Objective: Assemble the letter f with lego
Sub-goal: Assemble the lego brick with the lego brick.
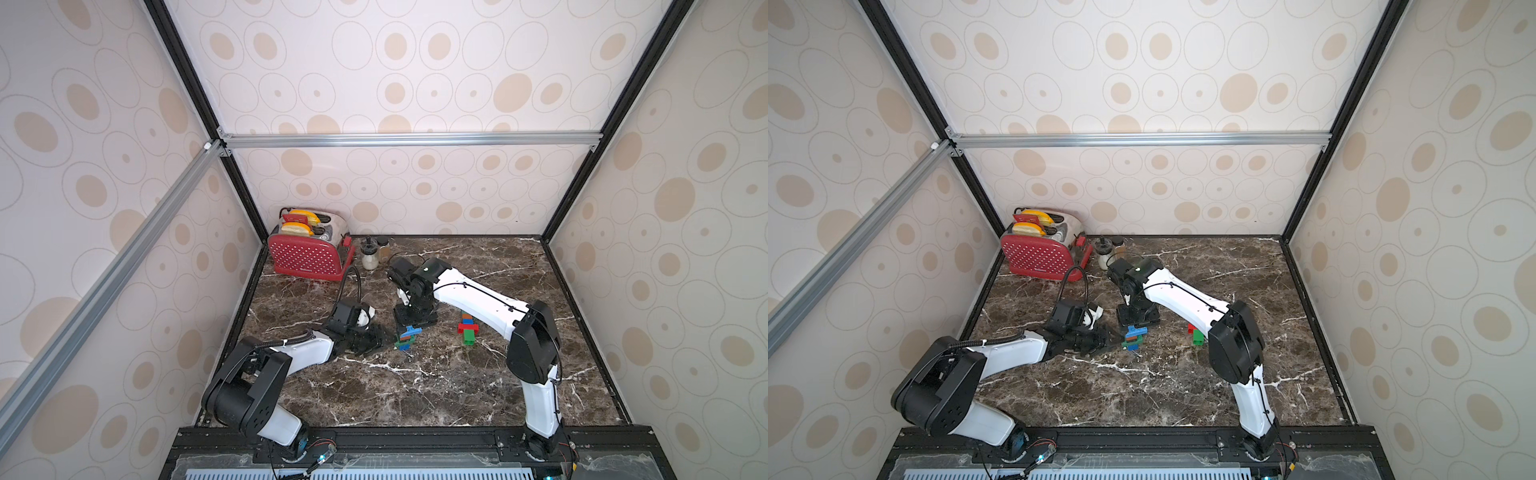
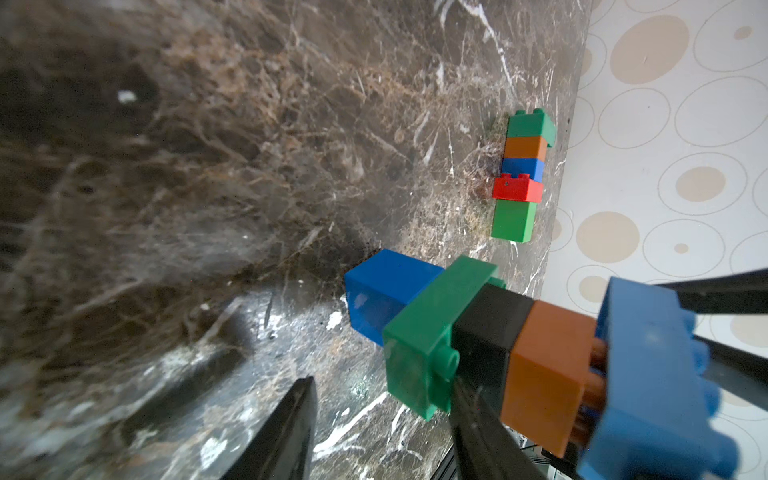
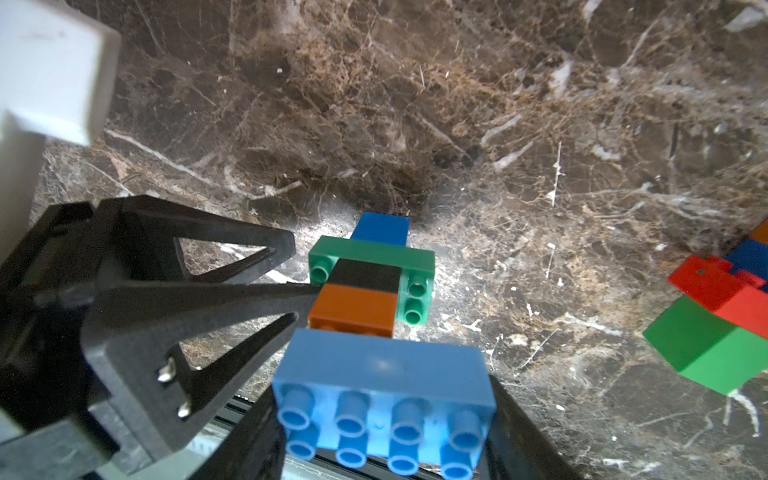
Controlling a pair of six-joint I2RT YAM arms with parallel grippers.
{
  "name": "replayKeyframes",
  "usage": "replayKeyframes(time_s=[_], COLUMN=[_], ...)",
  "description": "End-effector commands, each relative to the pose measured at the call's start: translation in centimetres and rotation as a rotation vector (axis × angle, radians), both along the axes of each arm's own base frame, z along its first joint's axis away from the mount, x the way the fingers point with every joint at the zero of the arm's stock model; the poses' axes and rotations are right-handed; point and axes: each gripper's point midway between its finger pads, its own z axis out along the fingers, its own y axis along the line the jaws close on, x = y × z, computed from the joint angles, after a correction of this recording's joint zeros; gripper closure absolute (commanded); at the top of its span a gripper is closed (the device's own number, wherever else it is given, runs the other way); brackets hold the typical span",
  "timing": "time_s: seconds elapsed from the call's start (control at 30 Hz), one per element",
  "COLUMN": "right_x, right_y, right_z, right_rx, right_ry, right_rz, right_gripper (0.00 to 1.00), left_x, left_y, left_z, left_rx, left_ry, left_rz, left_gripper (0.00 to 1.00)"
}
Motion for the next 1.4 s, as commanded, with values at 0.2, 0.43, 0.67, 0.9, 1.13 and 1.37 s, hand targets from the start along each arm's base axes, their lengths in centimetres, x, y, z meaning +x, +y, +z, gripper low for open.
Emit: replayKeyframes(time_s=[0.2, 0.43, 0.67, 0.9, 1.13, 1.37], right_x=[-3.8, -3.8, -4.4, -4.8, -4.9, -4.7], right_y=[-3.6, -4.0, -3.9, -3.6, -3.4, -3.2], right_z=[-7.3, -7.7, -8.3, -8.3, -7.4, -7.5], right_rx=[-0.278, -0.305, -0.301, -0.304, -0.309, -0.317], right_ry=[0.135, 0.127, 0.16, 0.199, 0.22, 0.22], right_rz=[0.06, 0.073, 0.059, 0.058, 0.062, 0.07], right_gripper=[0.48, 0.48, 0.48, 0.48, 0.47, 0.48], left_x=[-0.3, -0.3, -0.4, -0.5, -0.4, -0.3], left_y=[0.3, 0.4, 0.4, 0.4, 0.4, 0.3], left_z=[-1.0, -1.0, -1.2, -1.2, -1.1, -0.9], left_rx=[0.042, 0.043, 0.047, 0.046, 0.046, 0.039], left_ry=[0.018, 0.018, 0.022, 0.023, 0.019, 0.013], left_rz=[-0.008, -0.006, -0.003, -0.007, -0.009, -0.008], left_gripper=[0.46, 0.47, 0.47, 0.47, 0.47, 0.47])
